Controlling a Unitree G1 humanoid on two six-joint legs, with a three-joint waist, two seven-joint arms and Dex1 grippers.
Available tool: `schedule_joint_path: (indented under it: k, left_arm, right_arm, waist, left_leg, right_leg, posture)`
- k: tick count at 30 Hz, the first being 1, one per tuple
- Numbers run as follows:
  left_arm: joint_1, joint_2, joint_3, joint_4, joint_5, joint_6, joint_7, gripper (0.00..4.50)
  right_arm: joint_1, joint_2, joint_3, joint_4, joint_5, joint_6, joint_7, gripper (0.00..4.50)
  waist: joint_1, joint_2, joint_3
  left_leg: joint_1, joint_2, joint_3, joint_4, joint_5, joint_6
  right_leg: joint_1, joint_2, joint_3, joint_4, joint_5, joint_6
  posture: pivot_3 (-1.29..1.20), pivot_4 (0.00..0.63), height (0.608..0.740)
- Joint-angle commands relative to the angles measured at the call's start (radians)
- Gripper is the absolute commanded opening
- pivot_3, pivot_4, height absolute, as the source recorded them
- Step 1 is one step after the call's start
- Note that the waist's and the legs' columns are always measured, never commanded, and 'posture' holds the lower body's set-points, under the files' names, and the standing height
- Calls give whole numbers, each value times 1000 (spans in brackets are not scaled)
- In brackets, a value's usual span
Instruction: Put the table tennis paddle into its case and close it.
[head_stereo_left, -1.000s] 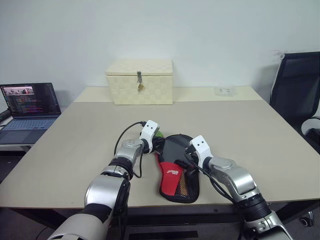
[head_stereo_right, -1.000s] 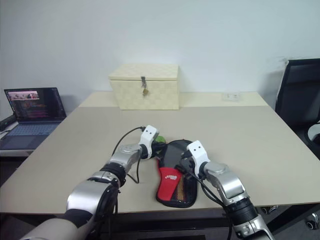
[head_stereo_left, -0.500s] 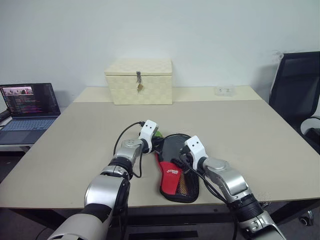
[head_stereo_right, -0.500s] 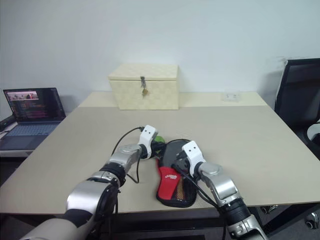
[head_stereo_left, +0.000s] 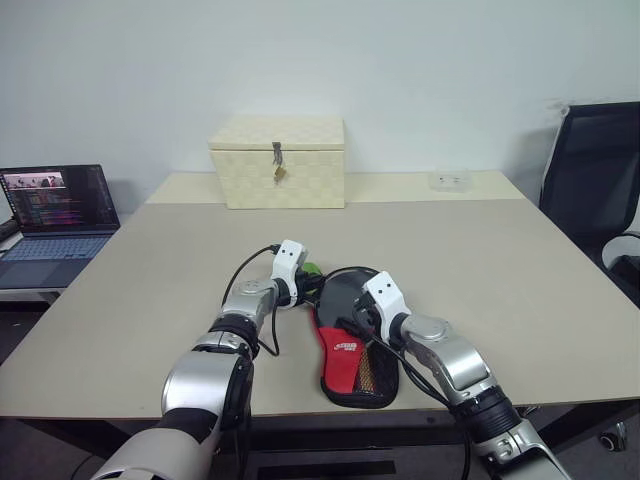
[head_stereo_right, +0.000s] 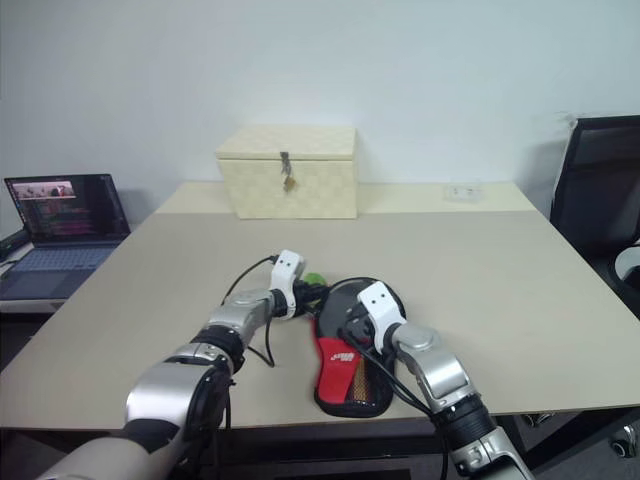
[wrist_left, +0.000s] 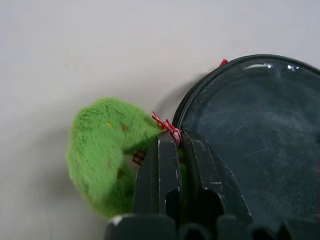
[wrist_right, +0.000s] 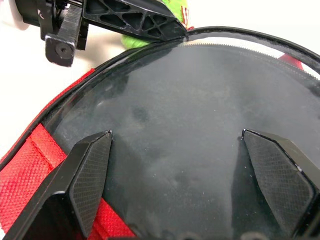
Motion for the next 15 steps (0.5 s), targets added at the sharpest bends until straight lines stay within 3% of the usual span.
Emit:
schedule_joint_path:
  k: [1, 6, 10, 15]
  left_arm:
    - [-8, 66, 58, -44, -49, 6, 26, 17]
    - [2, 69, 49, -55, -51, 13, -22, 17]
    - [4, 63, 45, -64, -49, 10, -26, 1176]
    - [0, 57, 45, -66, -47, 3, -32, 3015]
  right_arm:
    - [27, -10, 16, 27, -26, 44, -4, 4500]
    - [28, -9, 13, 25, -23, 51, -3, 4500]
    - [23, -10, 11, 25, -22, 56, -3, 4500]
    - [26, -15, 11, 14, -22, 66, -3, 4500]
  waist:
    - [-2, 0, 0]
    - [6, 0, 0]
    - [8, 0, 0]
    - [8, 0, 0]
  left_leg:
    - [0, 0, 0, 0, 0, 0]
    - [0, 1, -1, -1, 0, 0]
    - [-1, 0, -1, 0, 0, 0]
    - [-1, 0, -1, -1, 0, 0]
  right_leg:
    - [0, 0, 0, 0, 0, 0]
    - [0, -1, -1, -1, 0, 0]
    - [1, -3, -1, -2, 0, 0]
    - [0, -3, -2, -2, 0, 0]
  posture:
    - [0, 150, 740]
    - [0, 150, 740]
    - [0, 150, 740]
    - [0, 150, 740]
